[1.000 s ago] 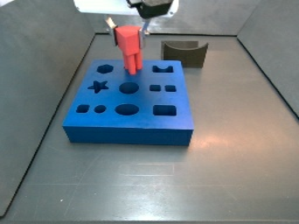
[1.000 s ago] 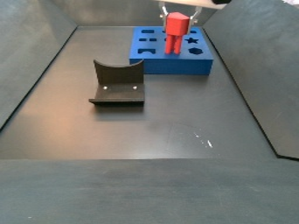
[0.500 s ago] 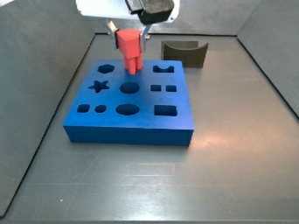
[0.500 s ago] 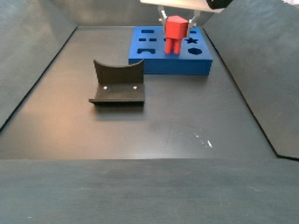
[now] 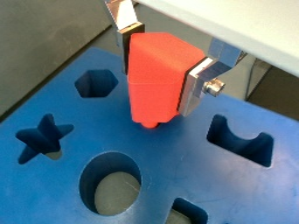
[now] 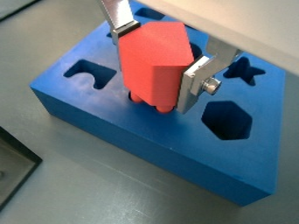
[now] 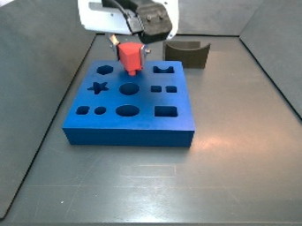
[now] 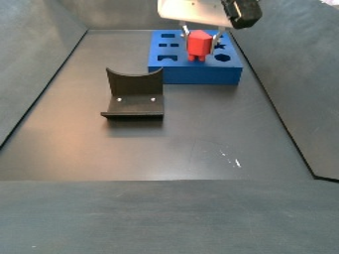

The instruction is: Insert the 3 prong object.

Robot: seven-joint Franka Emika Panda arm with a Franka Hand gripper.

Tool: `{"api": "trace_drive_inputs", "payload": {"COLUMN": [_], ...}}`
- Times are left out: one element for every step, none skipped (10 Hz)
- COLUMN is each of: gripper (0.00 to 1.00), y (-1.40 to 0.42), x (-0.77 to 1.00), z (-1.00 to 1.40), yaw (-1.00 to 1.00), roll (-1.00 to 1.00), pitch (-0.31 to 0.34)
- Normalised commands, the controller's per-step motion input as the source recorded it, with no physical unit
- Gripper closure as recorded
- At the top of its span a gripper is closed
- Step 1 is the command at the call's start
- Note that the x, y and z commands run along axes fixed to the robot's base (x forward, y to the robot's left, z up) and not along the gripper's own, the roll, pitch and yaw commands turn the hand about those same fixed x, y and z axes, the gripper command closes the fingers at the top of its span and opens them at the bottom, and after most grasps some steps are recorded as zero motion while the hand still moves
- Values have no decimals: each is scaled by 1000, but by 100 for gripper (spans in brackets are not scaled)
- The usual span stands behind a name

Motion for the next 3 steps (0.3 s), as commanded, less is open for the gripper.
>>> {"api": "trace_drive_inputs", "payload": {"gripper": [100,100,100], "y": [0,0,0], "x": [14,0,0], "z": [-103,0,0], "yaw": [-11,0,0], "roll": [0,0,0], "pitch": [0,-20,0]}}
